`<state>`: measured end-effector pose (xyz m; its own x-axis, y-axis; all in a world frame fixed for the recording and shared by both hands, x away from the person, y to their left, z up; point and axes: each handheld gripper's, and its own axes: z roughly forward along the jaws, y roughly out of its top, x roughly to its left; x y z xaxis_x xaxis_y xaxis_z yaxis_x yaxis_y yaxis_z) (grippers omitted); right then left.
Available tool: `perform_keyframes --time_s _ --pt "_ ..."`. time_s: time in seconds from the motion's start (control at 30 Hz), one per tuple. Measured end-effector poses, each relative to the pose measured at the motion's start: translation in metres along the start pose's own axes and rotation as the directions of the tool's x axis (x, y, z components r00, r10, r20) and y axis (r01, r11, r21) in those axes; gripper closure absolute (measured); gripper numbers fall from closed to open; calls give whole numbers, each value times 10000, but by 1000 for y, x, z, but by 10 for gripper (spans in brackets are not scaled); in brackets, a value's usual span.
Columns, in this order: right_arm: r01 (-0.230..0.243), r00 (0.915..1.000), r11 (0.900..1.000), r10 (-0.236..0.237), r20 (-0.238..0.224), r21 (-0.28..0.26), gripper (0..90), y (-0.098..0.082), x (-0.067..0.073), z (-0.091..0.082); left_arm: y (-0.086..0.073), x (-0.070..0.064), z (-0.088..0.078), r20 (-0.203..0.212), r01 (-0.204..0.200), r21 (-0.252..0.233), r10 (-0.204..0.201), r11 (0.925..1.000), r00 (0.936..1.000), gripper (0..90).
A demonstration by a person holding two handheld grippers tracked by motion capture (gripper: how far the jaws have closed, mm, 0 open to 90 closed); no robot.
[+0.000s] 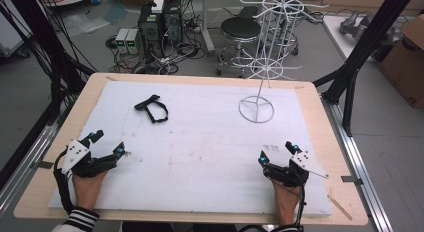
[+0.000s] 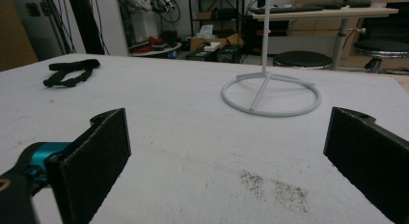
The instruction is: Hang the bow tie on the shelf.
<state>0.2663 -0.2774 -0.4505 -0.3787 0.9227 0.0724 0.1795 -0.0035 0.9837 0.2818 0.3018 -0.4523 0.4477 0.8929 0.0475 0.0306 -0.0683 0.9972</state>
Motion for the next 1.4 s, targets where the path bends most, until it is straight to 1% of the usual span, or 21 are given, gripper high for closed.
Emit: perform_keyframes --time_s 0.27,0.37,0.47,0.57,0.7,0.8,0.9,1.07,1.17,1.27,1.33,1.4 --pt "1 10000 10000 -1 -20 -29 14 0 0 0 0 1 0 -41 146 36 -145 9999 9999 143" --pt "46 10000 10000 -46 -50 -45 15 0 0 -1 0 2 1 -186 274 69 -273 9996 9995 143" --pt "40 10000 10000 -41 -59 -57 15 0 0 -1 0 2 0 -184 281 96 -280 9996 9994 144" --pt "31 10000 10000 -32 -64 -60 15 0 0 0 0 3 1 -243 393 54 -392 9992 9989 143" --pt "-69 10000 10000 69 -69 -22 15 0 -1 0 0 3 0 -295 421 79 -419 9991 9987 143" --pt "-40 10000 10000 40 -48 -22 15 0 -1 0 1 3 0 -303 419 113 -415 9991 9987 142" --pt "-38 10000 10000 38 -40 -6 15 0 -1 0 0 3 1 -350 521 90 -518 9986 9980 142" --pt "-33 10000 10000 33 -15 34 14 0 0 0 1 4 1 -362 542 100 -538 9985 9979 141" --pt "0 10000 10000 0 -10 31 14 0 0 0 1 5 1 -425 637 129 -631 9979 9971 141" --pt "17 10000 10000 -17 52 44 15 0 0 0 1 6 2 -460 764 202 -754 9969 9961 140" --pt "42 10000 10000 -42 60 35 15 0 0 0 3 7 2 -630 618 444 -590 9971 9963 140" --pt "36 10000 10000 -36 62 33 14 0 0 0 6 9 2 -554 654 512 -626 9965 9965 140"
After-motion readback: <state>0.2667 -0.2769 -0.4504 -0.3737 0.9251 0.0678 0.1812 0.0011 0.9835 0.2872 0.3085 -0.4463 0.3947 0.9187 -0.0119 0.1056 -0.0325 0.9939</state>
